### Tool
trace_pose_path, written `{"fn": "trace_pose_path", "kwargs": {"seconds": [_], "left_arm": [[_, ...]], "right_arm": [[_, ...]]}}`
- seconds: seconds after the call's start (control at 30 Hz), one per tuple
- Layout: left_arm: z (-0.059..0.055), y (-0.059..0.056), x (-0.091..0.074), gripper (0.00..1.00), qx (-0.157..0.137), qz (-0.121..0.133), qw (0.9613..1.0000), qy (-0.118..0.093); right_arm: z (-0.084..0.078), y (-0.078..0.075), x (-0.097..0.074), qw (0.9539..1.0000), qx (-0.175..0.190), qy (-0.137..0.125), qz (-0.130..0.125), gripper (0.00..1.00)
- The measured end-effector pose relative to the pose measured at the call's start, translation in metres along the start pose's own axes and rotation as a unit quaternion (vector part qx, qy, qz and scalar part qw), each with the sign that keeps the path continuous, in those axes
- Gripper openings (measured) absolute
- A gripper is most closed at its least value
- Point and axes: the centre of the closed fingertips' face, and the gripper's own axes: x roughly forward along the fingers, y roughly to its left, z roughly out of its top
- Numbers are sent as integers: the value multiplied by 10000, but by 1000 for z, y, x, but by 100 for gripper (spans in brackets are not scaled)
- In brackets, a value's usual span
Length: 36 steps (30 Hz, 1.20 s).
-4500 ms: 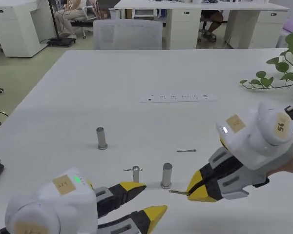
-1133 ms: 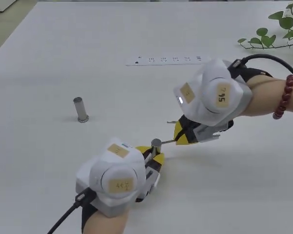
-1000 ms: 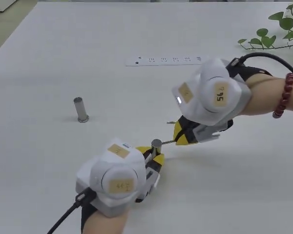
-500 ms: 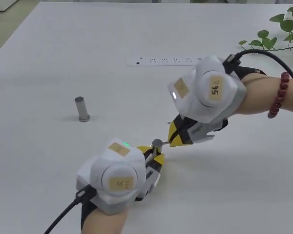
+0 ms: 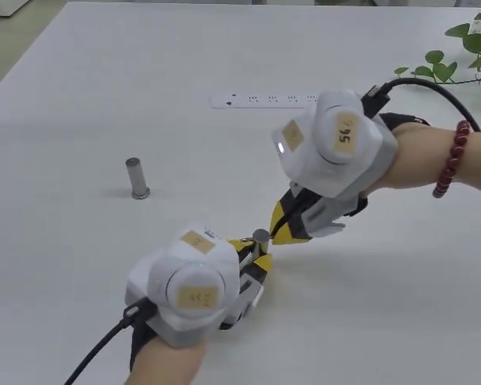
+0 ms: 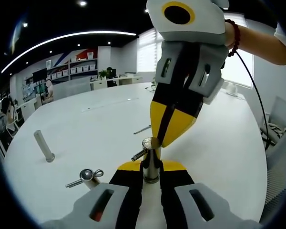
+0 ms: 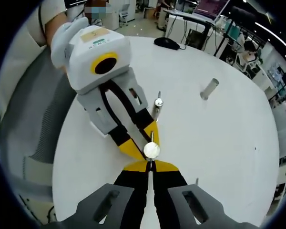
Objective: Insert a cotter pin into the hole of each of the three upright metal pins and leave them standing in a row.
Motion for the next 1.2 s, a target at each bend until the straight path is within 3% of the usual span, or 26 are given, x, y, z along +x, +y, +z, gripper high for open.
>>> {"fn": "trace_pose_path", "kwargs": {"seconds": [0.23,0.6,0.77,0.93,1.2], "left_arm": [[-1,-1,-1,11,39,-127,9999,28],[-4,0,-1,11,-77,-110,9999,104],[-4,0,-1,11,-95,-111,9998,127],[-5,0,-1,11,-93,-118,9998,134],[-5,0,-1,11,-119,-90,9998,134]], "right_arm": [[2,0,2,9996,263,-46,13,4],[1,1,3,9977,670,-120,-34,4],[1,1,3,9987,482,-173,-68,5],[2,1,4,9977,617,-266,-59,11],[1,0,-3,9958,833,-347,-154,12]]}}
